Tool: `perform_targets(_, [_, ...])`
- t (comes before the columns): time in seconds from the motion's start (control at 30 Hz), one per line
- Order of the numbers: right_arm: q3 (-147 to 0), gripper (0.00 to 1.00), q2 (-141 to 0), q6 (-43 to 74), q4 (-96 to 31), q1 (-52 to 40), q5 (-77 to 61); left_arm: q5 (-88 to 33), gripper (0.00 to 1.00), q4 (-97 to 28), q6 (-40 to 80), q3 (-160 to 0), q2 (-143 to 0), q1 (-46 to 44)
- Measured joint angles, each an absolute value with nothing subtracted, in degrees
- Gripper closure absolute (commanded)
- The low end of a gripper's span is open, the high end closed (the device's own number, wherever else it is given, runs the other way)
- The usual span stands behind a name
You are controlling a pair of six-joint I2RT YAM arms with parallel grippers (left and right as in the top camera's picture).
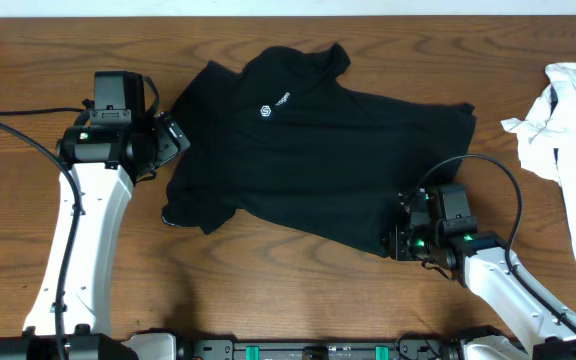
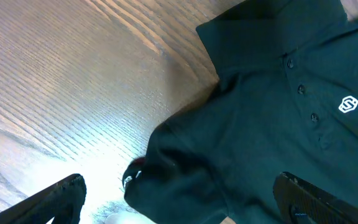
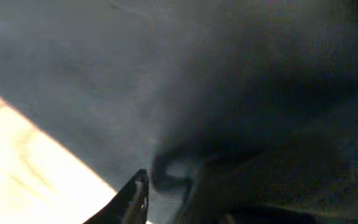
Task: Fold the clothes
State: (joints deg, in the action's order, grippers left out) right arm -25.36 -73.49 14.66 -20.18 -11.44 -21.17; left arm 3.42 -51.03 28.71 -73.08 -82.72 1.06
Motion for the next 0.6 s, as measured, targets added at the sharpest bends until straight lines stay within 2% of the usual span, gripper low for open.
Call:
perform_targets(0.13, [-26.2, 0.84, -73.5, 13.9, -21.4, -11.4, -23.3, 3.4, 0.02, -51.0, 28.7, -73.1, -82.7, 1.1])
perform_targets(0.2, [-27.3, 0.94, -73.5, 13.5, -23.3, -11.4, -23.8, 3.4, 0.02, -51.0, 28.7, -73.1, -82.7, 1.1])
perform_targets(0.27, [-28.6, 0.99, -73.5, 13.3, -26.2, -11.4, -23.9, 3.4, 0.02, -51.0, 28.7, -73.1, -82.7, 1.1])
perform_targets(0.6, [-40.1, 0.99, -73.5, 13.3, -48.6, -11.4, -16.6, 3.4, 0.02, -51.0, 28.7, -73.1, -82.7, 1.1])
